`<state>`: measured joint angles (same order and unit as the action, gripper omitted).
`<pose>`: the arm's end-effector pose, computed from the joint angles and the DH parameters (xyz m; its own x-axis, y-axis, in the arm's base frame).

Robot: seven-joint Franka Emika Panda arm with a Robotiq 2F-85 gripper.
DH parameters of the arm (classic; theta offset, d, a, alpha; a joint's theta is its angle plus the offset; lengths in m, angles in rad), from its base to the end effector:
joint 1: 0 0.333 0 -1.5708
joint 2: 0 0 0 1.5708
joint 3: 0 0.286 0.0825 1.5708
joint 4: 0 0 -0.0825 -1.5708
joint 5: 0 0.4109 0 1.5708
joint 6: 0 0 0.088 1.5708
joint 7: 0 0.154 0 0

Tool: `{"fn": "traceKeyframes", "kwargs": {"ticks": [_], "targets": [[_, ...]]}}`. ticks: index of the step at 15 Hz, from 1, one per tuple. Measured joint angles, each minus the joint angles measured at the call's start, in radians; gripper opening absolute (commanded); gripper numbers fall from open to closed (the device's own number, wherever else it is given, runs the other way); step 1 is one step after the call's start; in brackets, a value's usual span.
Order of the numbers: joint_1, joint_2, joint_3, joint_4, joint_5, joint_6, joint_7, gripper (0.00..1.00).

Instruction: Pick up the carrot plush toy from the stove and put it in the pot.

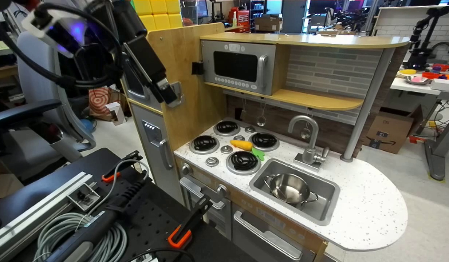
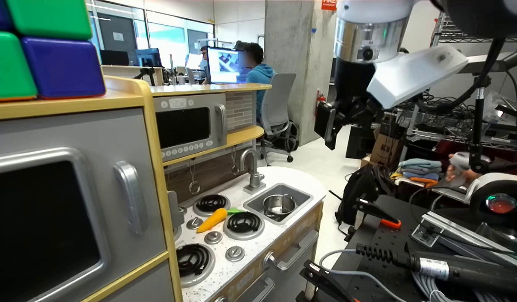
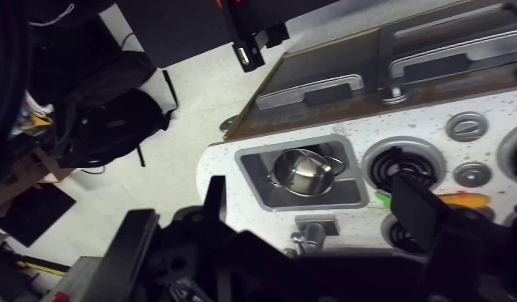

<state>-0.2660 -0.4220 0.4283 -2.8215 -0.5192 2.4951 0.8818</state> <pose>0.3981 0.0217 0.2275 0.9151 -0.2554 0.3121 -0.3613 -0.8629 0.3534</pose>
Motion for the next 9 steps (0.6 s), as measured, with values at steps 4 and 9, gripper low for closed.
{"fn": "traceKeyframes", "kwargs": {"ticks": [4, 9], "targets": [[-0.044, 0.066, 0.006, 0.014, -0.065, 0.0, 0.078, 1.0], [0.0, 0.071, -0.05, 0.02, -0.06, -0.002, 0.184, 1.0]]}}
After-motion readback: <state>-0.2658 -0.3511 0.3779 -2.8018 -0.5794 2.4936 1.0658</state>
